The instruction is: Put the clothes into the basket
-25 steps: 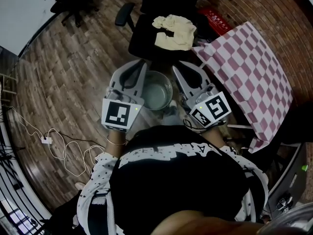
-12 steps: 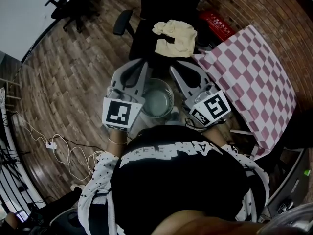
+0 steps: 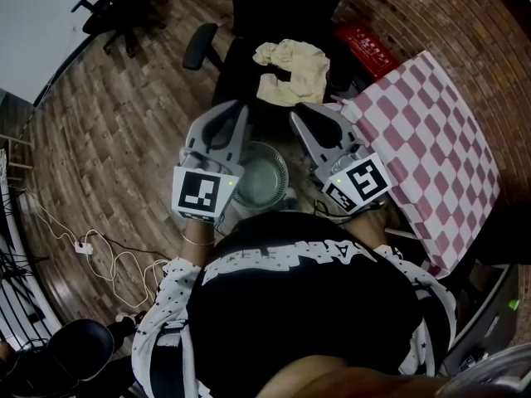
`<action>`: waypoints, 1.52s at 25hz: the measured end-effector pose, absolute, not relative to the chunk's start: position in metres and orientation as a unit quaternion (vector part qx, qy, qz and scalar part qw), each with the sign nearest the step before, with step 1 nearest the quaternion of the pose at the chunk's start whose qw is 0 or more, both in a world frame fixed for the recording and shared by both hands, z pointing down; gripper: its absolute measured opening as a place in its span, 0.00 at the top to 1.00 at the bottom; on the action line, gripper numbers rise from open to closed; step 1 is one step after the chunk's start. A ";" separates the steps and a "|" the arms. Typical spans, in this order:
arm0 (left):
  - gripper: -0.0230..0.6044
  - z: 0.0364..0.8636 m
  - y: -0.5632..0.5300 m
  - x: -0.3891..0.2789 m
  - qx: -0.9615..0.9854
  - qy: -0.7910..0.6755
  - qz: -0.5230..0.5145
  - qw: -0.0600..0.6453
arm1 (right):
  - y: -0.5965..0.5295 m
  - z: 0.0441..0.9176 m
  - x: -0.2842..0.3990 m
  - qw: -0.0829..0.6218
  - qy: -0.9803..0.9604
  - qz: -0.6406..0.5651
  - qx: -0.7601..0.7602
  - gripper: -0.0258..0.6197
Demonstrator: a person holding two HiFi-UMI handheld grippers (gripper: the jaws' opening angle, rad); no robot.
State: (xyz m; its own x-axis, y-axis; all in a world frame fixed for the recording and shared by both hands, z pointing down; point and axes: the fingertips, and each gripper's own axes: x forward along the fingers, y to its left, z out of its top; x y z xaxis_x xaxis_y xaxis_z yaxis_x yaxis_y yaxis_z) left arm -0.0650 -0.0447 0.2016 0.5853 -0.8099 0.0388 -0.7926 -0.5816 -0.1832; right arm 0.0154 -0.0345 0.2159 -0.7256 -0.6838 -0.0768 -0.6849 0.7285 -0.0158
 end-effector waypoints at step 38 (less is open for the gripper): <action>0.94 0.229 -0.144 0.032 -0.875 0.466 -0.112 0.071 | -0.139 0.252 0.110 0.042 0.937 -0.024 -0.347 0.86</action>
